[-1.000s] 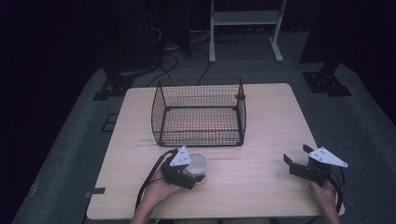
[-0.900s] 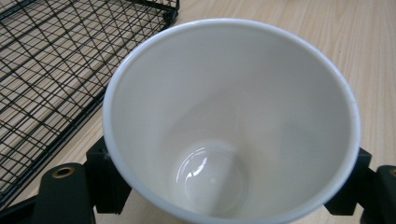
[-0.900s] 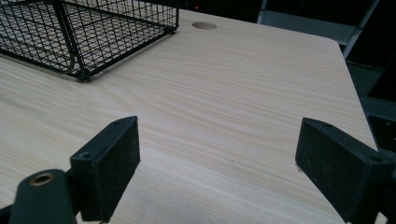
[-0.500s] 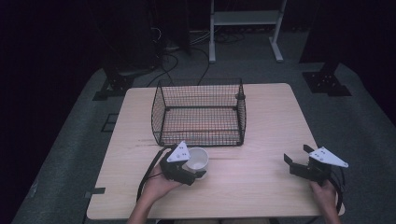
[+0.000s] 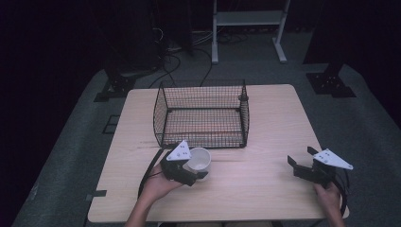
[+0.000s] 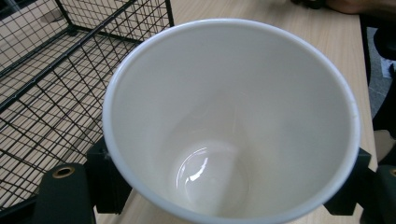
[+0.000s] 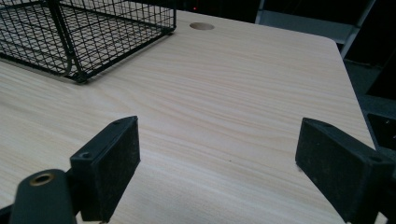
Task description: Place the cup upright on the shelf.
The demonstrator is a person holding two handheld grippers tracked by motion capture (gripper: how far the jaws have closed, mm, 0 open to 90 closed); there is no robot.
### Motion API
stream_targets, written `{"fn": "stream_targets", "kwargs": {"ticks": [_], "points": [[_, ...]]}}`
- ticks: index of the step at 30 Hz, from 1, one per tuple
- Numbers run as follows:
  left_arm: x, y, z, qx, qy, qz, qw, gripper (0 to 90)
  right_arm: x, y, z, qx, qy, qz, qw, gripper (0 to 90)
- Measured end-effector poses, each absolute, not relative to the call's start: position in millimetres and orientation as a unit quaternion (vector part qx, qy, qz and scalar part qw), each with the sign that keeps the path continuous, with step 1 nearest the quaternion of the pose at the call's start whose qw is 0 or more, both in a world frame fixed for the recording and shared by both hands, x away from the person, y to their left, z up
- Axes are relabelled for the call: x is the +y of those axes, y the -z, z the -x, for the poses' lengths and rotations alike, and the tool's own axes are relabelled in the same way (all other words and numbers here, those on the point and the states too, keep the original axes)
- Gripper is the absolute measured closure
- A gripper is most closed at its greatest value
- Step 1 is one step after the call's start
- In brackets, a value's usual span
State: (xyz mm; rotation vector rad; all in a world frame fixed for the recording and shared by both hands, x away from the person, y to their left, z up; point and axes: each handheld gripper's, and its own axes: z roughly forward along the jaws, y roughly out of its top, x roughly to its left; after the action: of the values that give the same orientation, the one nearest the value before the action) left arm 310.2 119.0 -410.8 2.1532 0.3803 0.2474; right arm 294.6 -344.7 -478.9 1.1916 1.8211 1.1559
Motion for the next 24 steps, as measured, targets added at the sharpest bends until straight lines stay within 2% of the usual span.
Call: {"fn": "stream_targets", "kwargs": {"ticks": [24], "points": [[115.1,388.6,-332.1,0.138,-0.09,-0.877,0.451,20.9,-346.4,478.8,-295.2,0.69,-0.446,-0.46,0.335,13.1]]}}
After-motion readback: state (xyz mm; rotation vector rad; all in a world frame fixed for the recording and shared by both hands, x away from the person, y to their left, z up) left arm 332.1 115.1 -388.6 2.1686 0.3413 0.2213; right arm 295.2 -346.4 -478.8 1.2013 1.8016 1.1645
